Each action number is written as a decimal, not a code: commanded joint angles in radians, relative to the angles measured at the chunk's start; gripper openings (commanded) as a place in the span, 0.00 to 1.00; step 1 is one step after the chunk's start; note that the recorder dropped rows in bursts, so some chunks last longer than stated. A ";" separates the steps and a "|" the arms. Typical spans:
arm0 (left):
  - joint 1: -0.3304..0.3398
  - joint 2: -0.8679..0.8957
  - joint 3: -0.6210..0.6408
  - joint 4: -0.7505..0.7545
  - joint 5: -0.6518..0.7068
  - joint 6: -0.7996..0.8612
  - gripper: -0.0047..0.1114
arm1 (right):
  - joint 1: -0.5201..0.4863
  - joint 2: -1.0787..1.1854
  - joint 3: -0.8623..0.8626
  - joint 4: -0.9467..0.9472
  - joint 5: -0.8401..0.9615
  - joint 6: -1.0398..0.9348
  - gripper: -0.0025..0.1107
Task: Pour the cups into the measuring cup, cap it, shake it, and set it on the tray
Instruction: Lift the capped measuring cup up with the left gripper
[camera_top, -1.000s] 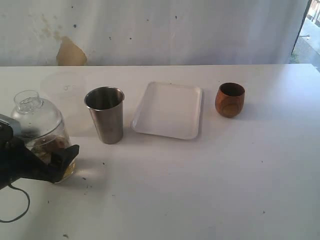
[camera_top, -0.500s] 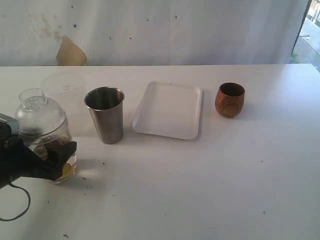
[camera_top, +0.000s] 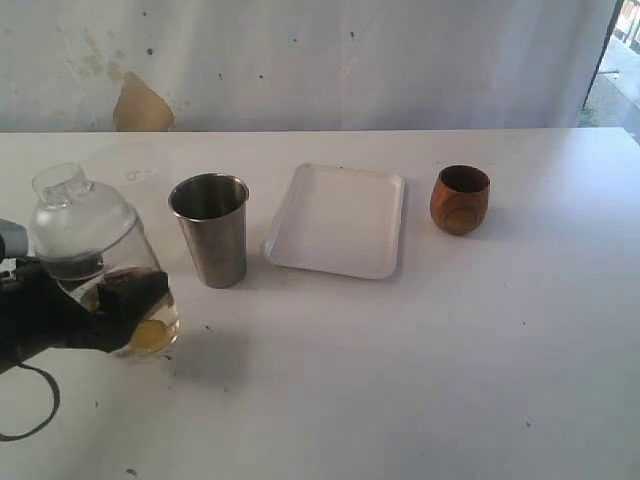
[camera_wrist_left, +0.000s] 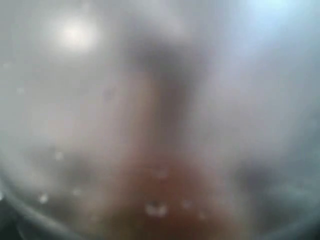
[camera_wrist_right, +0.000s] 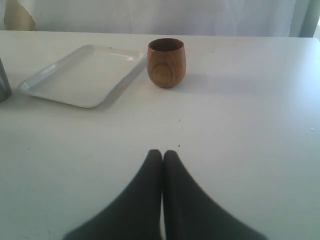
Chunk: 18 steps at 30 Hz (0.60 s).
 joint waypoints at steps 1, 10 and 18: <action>0.000 -0.178 -0.006 0.057 -0.087 -0.084 0.04 | -0.005 -0.006 0.004 0.001 0.000 0.002 0.02; 0.008 -0.441 -0.168 -0.240 0.590 -0.002 0.04 | -0.005 -0.006 0.004 -0.001 0.000 0.002 0.02; -0.152 -0.448 -0.341 0.135 0.776 -0.185 0.04 | -0.005 -0.006 0.004 -0.001 0.000 0.002 0.02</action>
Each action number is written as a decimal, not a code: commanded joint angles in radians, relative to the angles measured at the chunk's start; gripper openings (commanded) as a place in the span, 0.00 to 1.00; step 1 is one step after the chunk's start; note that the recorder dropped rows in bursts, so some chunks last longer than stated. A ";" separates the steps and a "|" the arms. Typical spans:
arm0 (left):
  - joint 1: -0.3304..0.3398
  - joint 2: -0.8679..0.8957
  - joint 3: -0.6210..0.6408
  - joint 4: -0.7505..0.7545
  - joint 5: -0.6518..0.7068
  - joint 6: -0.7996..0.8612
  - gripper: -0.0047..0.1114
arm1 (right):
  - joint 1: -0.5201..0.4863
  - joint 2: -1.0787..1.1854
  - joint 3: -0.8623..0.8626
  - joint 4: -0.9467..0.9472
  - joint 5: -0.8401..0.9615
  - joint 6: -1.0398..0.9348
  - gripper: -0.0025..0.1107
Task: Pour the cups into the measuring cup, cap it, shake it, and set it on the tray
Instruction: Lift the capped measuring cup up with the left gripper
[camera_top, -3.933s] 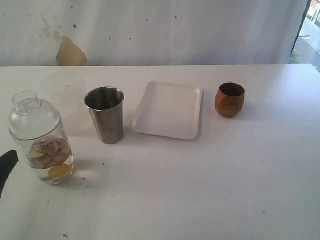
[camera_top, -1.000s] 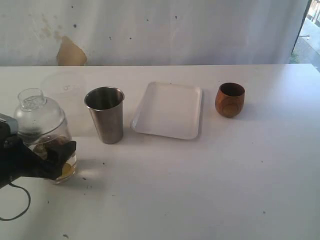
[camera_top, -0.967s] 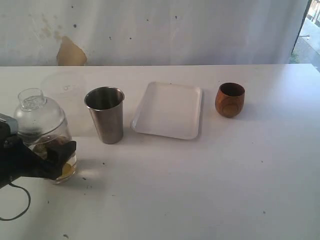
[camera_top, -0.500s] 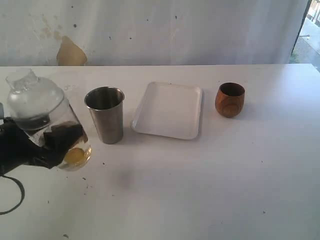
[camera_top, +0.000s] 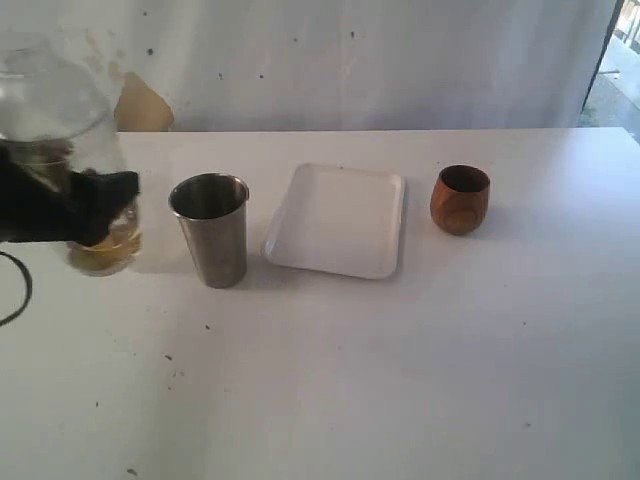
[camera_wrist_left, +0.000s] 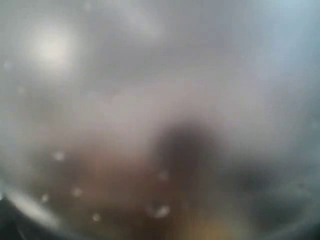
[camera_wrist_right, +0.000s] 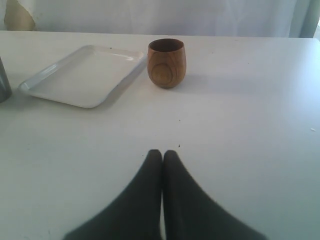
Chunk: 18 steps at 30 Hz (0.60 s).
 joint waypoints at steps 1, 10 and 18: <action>-0.049 -0.020 -0.084 -0.056 0.089 0.042 0.04 | -0.005 -0.006 0.004 -0.001 0.000 0.002 0.02; -0.071 -0.039 -0.089 -0.105 0.046 0.018 0.04 | -0.005 -0.006 0.004 -0.001 0.000 0.002 0.02; -0.102 -0.098 -0.062 0.108 -0.024 -0.105 0.04 | -0.005 -0.006 0.004 0.000 0.000 0.002 0.02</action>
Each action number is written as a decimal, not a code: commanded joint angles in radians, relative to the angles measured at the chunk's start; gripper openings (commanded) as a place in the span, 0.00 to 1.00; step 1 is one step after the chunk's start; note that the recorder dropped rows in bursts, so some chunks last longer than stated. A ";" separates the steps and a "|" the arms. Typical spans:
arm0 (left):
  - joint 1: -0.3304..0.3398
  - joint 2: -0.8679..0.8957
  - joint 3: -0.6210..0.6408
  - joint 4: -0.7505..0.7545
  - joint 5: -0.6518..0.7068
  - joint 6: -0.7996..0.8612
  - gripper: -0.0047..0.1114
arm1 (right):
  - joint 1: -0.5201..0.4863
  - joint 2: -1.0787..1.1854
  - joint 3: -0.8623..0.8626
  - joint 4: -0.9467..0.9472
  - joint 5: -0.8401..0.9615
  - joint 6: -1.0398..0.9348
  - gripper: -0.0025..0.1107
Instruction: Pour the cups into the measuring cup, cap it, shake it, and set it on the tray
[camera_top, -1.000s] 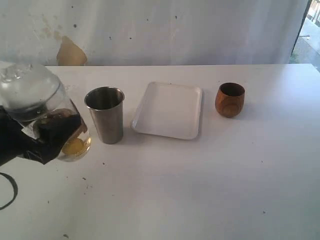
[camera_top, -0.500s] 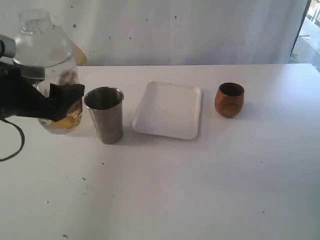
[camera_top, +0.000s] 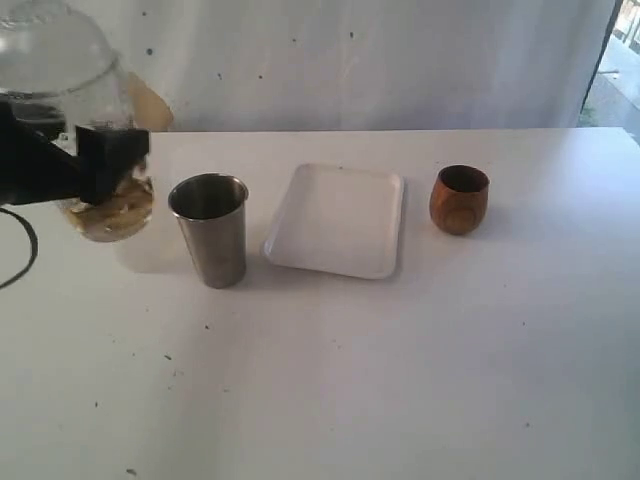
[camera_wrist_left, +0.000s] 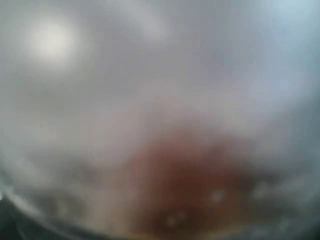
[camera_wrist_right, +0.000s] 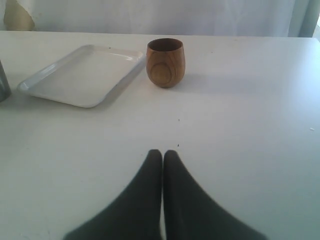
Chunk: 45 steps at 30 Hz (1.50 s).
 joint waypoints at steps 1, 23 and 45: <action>-0.058 -0.051 0.016 0.280 -0.096 -0.113 0.04 | -0.005 -0.006 0.004 0.000 0.000 0.002 0.02; -0.036 -0.085 0.037 -0.002 0.019 0.131 0.04 | -0.005 -0.006 0.004 0.000 0.000 0.016 0.02; -0.057 -0.219 0.045 0.031 0.089 0.082 0.04 | -0.005 -0.006 0.004 0.000 0.002 0.016 0.02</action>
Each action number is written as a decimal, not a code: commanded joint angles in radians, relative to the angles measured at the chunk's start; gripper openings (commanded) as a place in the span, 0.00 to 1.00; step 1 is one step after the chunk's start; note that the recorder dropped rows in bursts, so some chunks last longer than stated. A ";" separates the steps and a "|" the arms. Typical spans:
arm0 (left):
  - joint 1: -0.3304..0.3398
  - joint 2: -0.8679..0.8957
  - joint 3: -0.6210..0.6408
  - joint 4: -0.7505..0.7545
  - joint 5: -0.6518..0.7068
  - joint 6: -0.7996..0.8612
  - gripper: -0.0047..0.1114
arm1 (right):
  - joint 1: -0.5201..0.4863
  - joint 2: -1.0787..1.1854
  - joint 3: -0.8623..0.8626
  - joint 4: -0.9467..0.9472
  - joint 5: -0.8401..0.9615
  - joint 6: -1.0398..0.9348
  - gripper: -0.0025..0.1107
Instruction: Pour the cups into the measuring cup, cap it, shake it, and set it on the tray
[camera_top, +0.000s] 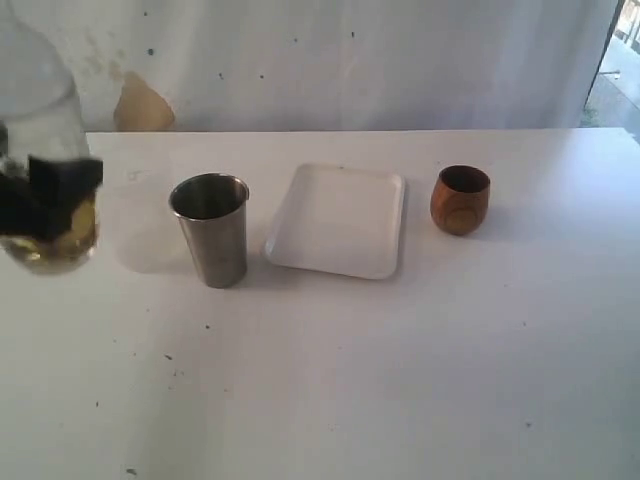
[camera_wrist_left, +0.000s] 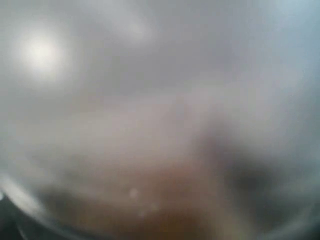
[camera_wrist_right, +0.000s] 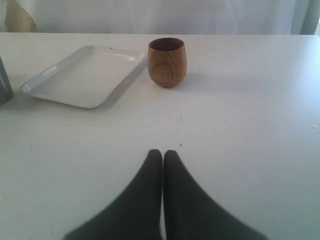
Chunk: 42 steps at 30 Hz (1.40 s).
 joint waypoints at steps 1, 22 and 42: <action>-0.071 -0.065 -0.024 0.018 -0.090 0.009 0.04 | -0.005 -0.006 0.004 -0.004 -0.001 0.004 0.02; 0.066 -0.006 -0.047 -0.324 -0.056 0.200 0.04 | -0.005 -0.006 0.004 -0.006 -0.003 0.004 0.02; 0.046 -0.010 -0.053 -0.140 -0.069 0.118 0.04 | -0.005 -0.006 0.004 -0.003 -0.001 0.004 0.02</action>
